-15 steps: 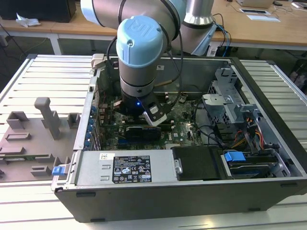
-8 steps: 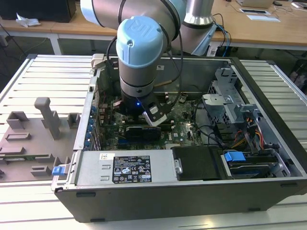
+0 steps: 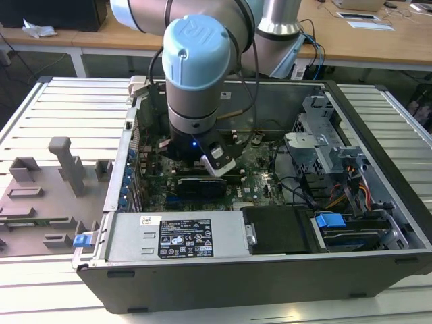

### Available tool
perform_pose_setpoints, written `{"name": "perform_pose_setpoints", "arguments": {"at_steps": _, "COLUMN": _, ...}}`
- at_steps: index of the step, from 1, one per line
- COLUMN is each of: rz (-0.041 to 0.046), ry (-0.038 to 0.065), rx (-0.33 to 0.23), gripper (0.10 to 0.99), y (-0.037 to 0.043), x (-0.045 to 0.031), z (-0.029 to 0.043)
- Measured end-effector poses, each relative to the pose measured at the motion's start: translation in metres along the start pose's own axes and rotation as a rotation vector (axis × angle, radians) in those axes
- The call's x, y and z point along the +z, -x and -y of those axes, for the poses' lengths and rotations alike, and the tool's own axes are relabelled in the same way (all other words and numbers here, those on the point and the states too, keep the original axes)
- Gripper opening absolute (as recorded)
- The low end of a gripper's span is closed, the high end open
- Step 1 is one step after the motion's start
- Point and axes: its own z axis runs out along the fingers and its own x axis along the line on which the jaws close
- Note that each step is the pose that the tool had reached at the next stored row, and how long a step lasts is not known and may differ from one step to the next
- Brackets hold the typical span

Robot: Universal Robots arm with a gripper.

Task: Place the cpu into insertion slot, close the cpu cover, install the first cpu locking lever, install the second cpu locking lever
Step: 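Install the second cpu locking lever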

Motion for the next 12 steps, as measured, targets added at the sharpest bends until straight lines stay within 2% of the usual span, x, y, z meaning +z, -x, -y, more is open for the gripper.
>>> {"name": "perform_pose_setpoints", "arguments": {"at_steps": 2, "rz": -0.0005, "ry": -0.003, "rx": 0.0, "gripper": 0.106, "y": 0.003, "x": -0.0038, "z": -0.0021}}
{"name": "perform_pose_setpoints", "arguments": {"at_steps": 4, "rz": -0.0035, "ry": -0.007, "rx": 0.001, "gripper": 0.106, "y": 0.0105, "x": -0.0037, "z": -0.0029}}
{"name": "perform_pose_setpoints", "arguments": {"at_steps": 6, "rz": -0.0101, "ry": -0.01, "rx": 0.003, "gripper": 0.106, "y": 0.0196, "x": -0.0033, "z": -0.0038}}
{"name": "perform_pose_setpoints", "arguments": {"at_steps": 7, "rz": -0.0189, "ry": -0.017, "rx": 0.006, "gripper": 0.106, "y": 0.0299, "x": -0.0026, "z": -0.0053}}
{"name": "perform_pose_setpoints", "arguments": {"at_steps": 8, "rz": -0.0236, "ry": -0.03, "rx": 0.007, "gripper": 0.106, "y": 0.0362, "x": -0.0014, "z": -0.0078}}
{"name": "perform_pose_setpoints", "arguments": {"at_steps": 9, "rz": -0.0264, "ry": -0.048, "rx": 0.008, "gripper": 0.106, "y": 0.0403, "x": -0.0002, "z": -0.0108}}
{"name": "perform_pose_setpoints", "arguments": {"at_steps": 11, "rz": -0.0293, "ry": -0.071, "rx": 0.009, "gripper": 0.106, "y": 0.0442, "x": 0.0015, "z": -0.0149}}
{"name": "perform_pose_setpoints", "arguments": {"at_steps": 12, "rz": -0.0314, "ry": -0.09, "rx": 0.01, "gripper": 0.106, "y": 0.0472, "x": 0.003, "z": -0.0189}}
